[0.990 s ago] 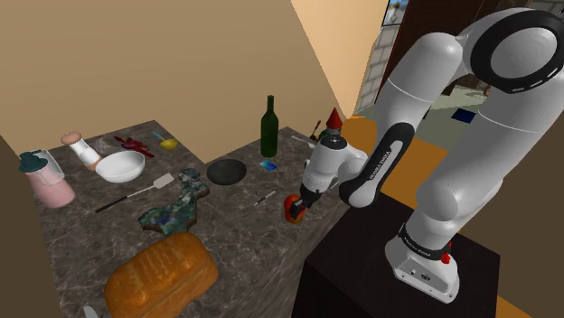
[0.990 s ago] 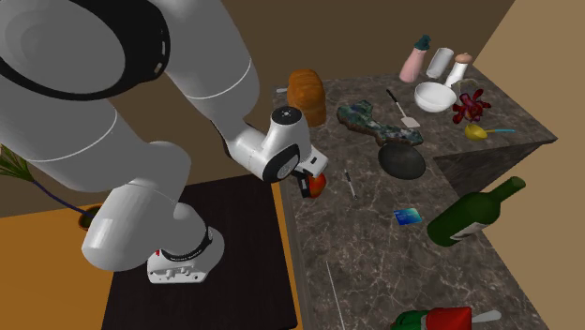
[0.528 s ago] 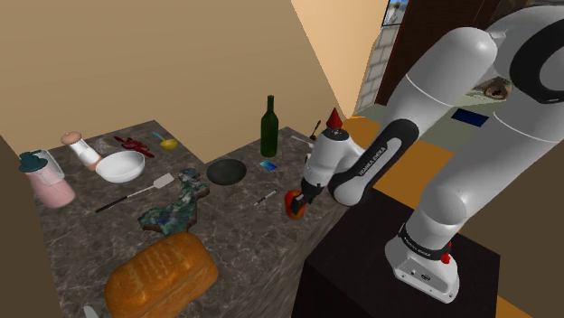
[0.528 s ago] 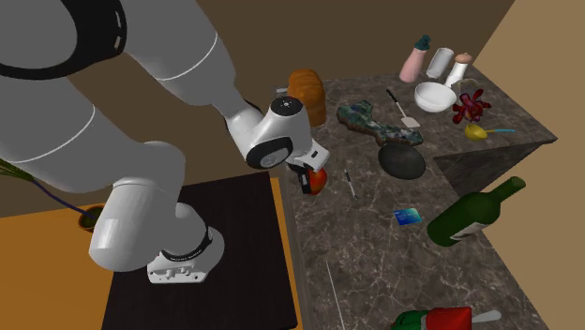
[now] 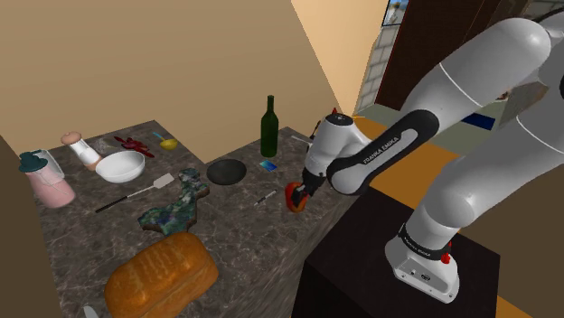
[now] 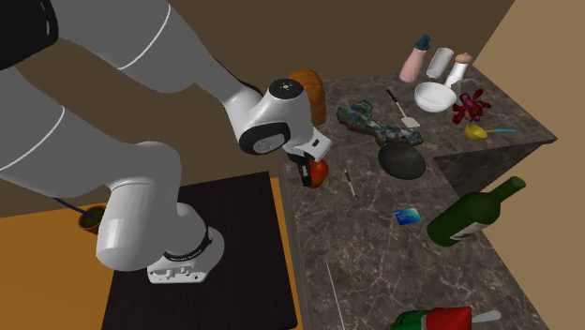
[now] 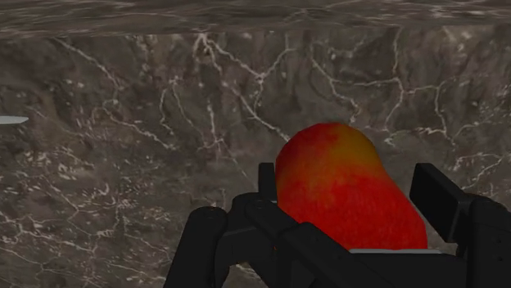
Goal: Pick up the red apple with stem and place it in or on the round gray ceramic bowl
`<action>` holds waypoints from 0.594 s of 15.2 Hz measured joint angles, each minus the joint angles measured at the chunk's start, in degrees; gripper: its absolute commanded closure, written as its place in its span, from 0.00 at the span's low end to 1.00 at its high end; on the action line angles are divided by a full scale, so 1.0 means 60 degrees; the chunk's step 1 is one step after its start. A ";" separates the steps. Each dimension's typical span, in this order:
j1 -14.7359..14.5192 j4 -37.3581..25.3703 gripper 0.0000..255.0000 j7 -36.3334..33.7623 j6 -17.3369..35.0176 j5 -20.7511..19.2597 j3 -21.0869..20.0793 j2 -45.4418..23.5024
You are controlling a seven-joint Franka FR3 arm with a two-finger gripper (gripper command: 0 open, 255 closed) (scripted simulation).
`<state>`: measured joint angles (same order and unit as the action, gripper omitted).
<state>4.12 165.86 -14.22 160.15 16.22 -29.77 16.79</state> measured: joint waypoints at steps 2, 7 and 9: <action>-0.0129 -0.0021 1.00 0.0126 -0.0407 0.0130 0.0150 0.0384; -0.0317 -0.0181 1.00 0.0290 -0.1462 0.0258 0.0444 0.1284; -0.0367 -0.0280 1.00 0.0278 -0.1847 0.0266 0.0503 0.1577</action>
<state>1.92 164.19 -12.55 149.06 17.81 -26.75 26.25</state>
